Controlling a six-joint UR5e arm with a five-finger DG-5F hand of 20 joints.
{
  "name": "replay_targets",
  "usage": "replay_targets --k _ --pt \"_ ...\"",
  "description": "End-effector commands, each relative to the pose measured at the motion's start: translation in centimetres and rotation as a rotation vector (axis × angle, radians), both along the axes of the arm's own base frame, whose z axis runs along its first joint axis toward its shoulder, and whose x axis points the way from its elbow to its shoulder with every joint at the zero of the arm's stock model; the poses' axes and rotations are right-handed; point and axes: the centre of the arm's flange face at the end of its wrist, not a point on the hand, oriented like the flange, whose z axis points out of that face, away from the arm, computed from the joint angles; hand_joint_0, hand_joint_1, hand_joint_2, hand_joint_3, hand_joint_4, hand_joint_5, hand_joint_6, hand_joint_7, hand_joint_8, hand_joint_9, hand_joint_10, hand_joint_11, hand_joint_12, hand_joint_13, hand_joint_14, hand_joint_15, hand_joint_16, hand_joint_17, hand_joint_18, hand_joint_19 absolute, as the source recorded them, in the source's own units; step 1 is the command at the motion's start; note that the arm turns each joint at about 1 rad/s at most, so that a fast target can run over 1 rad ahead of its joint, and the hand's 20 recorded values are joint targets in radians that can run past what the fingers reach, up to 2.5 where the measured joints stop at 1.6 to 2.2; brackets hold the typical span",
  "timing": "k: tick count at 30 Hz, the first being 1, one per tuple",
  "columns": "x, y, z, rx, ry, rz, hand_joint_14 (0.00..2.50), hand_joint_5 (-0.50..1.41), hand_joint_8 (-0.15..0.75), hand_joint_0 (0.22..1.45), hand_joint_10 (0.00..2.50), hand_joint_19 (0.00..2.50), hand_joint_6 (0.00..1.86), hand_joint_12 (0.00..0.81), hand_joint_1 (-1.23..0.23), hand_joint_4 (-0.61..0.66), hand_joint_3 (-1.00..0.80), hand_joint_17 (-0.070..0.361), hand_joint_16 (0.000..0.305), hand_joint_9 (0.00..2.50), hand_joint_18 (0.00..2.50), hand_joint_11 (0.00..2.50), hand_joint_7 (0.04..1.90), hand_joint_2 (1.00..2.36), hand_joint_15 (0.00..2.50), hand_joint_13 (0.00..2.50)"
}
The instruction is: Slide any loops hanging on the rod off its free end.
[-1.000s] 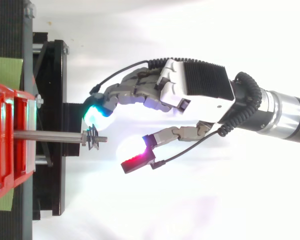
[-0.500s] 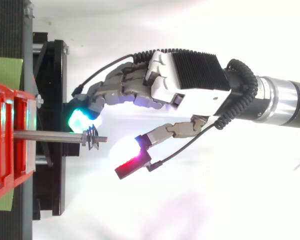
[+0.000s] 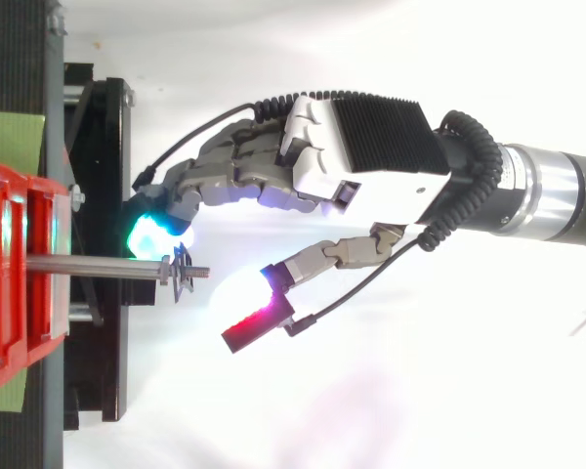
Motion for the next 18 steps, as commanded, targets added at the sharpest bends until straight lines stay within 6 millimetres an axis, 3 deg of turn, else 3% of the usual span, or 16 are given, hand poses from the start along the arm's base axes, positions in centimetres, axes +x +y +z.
replay_targets --k 1,5,18 --pt "0.2 -0.1 -0.5 0.001 -0.011 0.000 0.00 -0.18 0.271 0.53 0.01 0.40 0.50 0.298 -0.51 0.20 -0.42 0.101 0.045 0.70 0.72 0.16 0.95 1.01 0.12 0.75" --pt "0.4 0.0 -1.0 -0.001 -0.011 0.007 0.00 -0.18 0.268 0.53 0.01 0.39 0.50 0.298 -0.51 0.20 -0.41 0.101 0.045 0.70 0.72 0.17 0.96 1.01 0.11 0.75" --pt "1.2 -0.4 0.1 -0.007 -0.033 0.021 0.00 -0.18 0.265 0.54 0.01 0.40 0.50 0.295 -0.53 0.19 -0.41 0.099 0.044 0.70 0.73 0.16 0.96 1.01 0.12 0.76"
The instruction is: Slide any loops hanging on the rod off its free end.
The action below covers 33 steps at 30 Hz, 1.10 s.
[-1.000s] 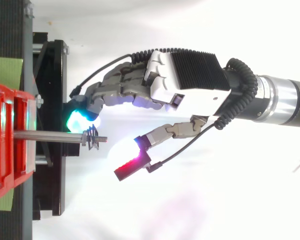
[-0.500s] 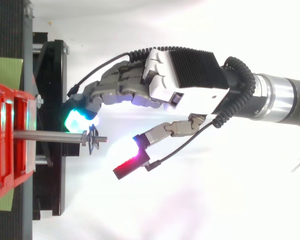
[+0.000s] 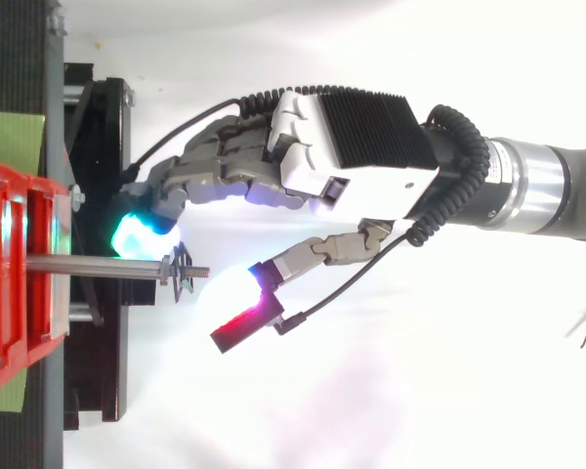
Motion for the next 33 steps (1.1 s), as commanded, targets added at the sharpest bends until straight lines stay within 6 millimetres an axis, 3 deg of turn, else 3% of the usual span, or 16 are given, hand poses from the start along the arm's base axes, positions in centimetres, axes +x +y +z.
replay_targets --k 1,33 --pt "0.09 0.00 0.11 -0.002 -0.002 0.004 0.00 -0.18 0.267 0.54 0.01 0.40 0.50 0.295 -0.53 0.19 -0.41 0.099 0.044 0.70 0.73 0.16 0.96 1.01 0.12 0.76" --pt "0.42 0.29 0.66 -0.011 -0.015 0.027 0.00 -0.15 0.252 0.58 0.01 0.41 0.50 0.273 -0.59 0.13 -0.40 0.091 0.041 0.73 0.79 0.18 1.22 1.01 0.13 0.80"
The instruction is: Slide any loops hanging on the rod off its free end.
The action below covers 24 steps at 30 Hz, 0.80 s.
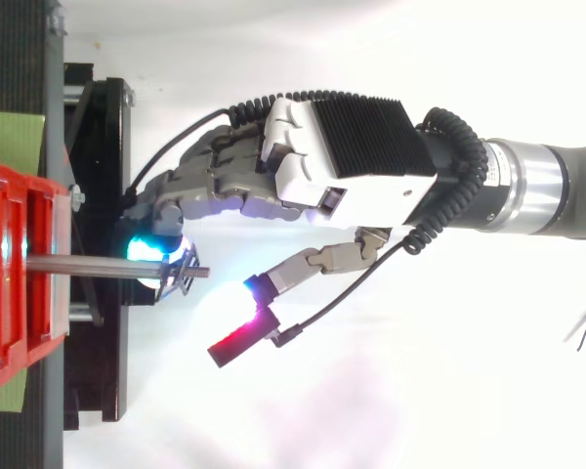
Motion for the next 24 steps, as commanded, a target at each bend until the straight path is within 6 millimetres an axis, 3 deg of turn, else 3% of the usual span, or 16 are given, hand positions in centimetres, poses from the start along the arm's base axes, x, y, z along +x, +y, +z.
replay_targets --k 1,12,17,24 --pt "0.0 0.0 0.0 0.000 0.000 0.000 0.00 -0.15 0.255 0.58 0.01 0.42 0.50 0.273 -0.59 0.13 -0.40 0.091 0.041 0.74 0.79 0.18 1.23 1.01 0.13 0.80" --pt "-0.1 -0.8 0.1 -0.006 -0.002 0.003 0.00 -0.15 0.250 0.59 0.01 0.41 0.54 0.271 -0.59 0.10 -0.39 0.090 0.040 0.74 0.79 0.21 1.23 1.01 0.13 0.81" --pt "-0.1 -1.0 0.0 -0.007 -0.001 0.002 0.01 -0.19 0.246 0.60 0.01 0.41 0.72 0.265 -0.60 0.08 -0.38 0.089 0.039 0.75 0.80 0.21 0.99 1.01 0.14 0.81" --pt "-0.1 -1.1 0.0 -0.006 -0.001 0.001 0.01 -0.20 0.243 0.59 0.01 0.42 0.78 0.265 -0.60 0.09 -0.38 0.089 0.039 0.76 0.79 0.21 0.94 1.01 0.14 0.81"
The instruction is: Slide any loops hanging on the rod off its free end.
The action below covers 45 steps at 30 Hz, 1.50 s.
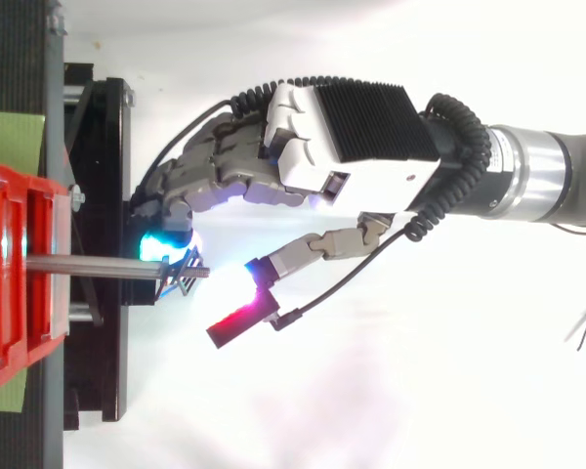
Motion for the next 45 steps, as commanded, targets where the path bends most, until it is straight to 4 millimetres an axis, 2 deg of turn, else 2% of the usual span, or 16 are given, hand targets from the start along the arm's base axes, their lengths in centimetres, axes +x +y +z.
replay_targets --k 1,13,19,33,45 --pt "0.0 -0.2 0.2 0.001 -0.003 -0.002 0.00 -0.20 0.244 0.59 0.01 0.42 0.78 0.265 -0.60 0.10 -0.38 0.089 0.039 0.76 0.79 0.22 0.94 1.01 0.14 0.81" --pt "0.3 -0.4 0.6 -0.009 -0.008 0.016 0.01 -0.20 0.249 0.59 0.01 0.42 0.79 0.264 -0.58 0.09 -0.39 0.089 0.039 0.77 0.79 0.23 0.93 1.01 0.15 0.81" --pt "0.3 -0.4 0.7 -0.009 -0.007 0.016 0.01 -0.21 0.249 0.59 0.01 0.42 0.86 0.264 -0.61 0.09 -0.32 0.088 0.039 0.77 0.79 0.24 0.94 1.02 0.15 0.82" --pt "0.3 -0.3 0.5 -0.002 0.008 0.028 0.01 -0.21 0.243 0.61 0.01 0.41 0.92 0.257 -0.68 -0.07 -0.24 0.085 0.038 0.78 0.80 0.24 0.99 1.02 0.15 0.82" --pt "0.4 -0.2 1.4 0.009 0.030 0.042 0.01 -0.21 0.242 0.61 0.01 0.42 0.92 0.256 -0.68 -0.05 -0.24 0.085 0.038 0.79 0.80 0.25 0.99 1.02 0.15 0.83"
